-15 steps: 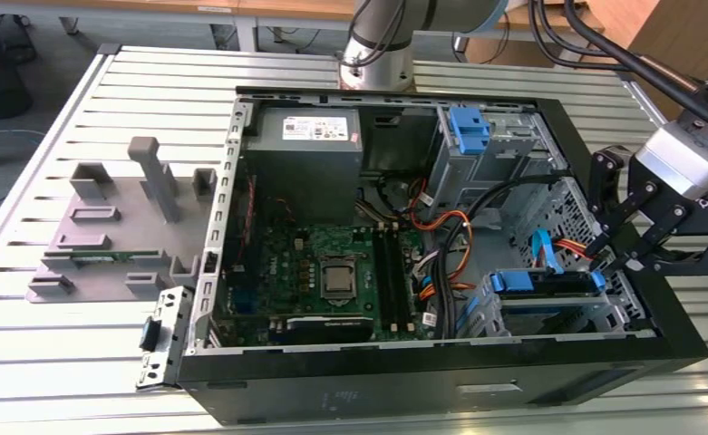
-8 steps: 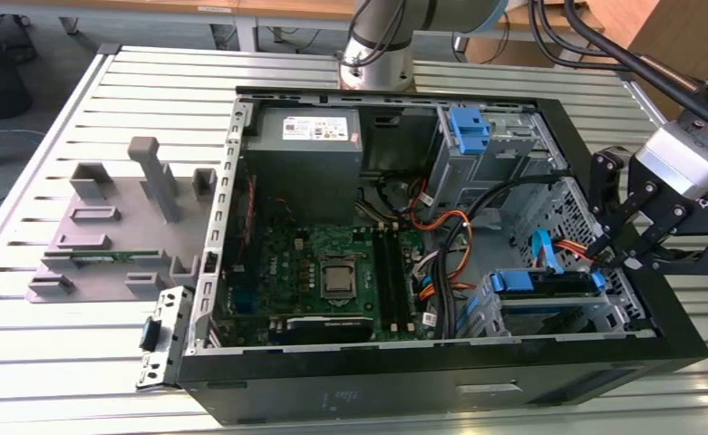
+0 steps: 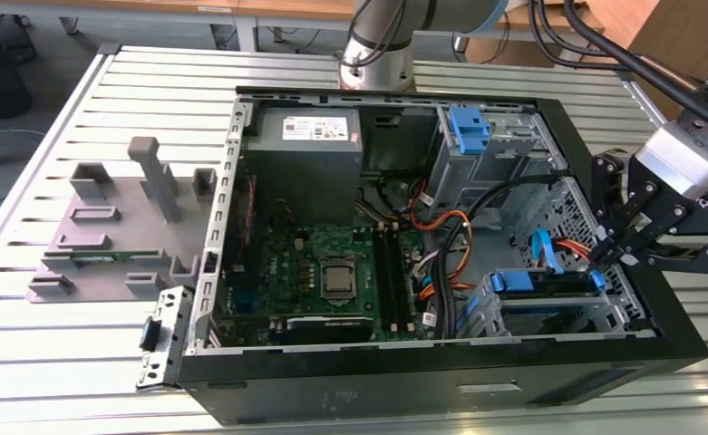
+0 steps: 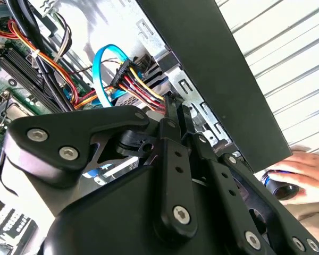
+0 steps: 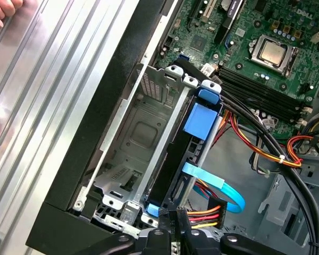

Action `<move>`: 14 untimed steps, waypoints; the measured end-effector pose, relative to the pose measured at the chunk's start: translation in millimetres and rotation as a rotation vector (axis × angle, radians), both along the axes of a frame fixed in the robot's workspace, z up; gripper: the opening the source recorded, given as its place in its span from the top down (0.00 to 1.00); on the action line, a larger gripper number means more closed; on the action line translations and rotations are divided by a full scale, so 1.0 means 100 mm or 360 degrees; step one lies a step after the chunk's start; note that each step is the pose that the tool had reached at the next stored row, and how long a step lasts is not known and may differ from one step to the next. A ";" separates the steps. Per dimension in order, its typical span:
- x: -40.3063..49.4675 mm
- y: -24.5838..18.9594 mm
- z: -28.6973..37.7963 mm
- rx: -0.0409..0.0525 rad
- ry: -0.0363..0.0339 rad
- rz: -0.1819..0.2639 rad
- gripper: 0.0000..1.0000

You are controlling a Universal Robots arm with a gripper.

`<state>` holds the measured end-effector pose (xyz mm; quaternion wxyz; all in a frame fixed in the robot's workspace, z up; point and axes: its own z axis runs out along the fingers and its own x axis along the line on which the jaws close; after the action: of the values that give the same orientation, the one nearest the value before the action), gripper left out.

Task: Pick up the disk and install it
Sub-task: 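Insert the second disk wire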

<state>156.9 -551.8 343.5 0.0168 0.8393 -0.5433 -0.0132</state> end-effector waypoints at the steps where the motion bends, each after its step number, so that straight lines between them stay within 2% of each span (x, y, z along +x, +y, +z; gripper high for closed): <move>1: 0.000 0.000 0.000 0.0000 0.0000 0.0000 0.84; 3: -0.015 0.009 0.000 0.0000 -0.0002 0.0000 0.84; 5: -0.034 0.013 0.004 0.0000 -0.0008 0.0000 0.84; 11: -0.106 0.018 0.028 0.0000 -0.0048 -0.0001 0.84; 14: -0.122 0.017 0.028 -0.0001 -0.0052 -0.0037 0.84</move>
<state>144.7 -550.1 346.3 0.0081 0.8330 -0.5532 0.0004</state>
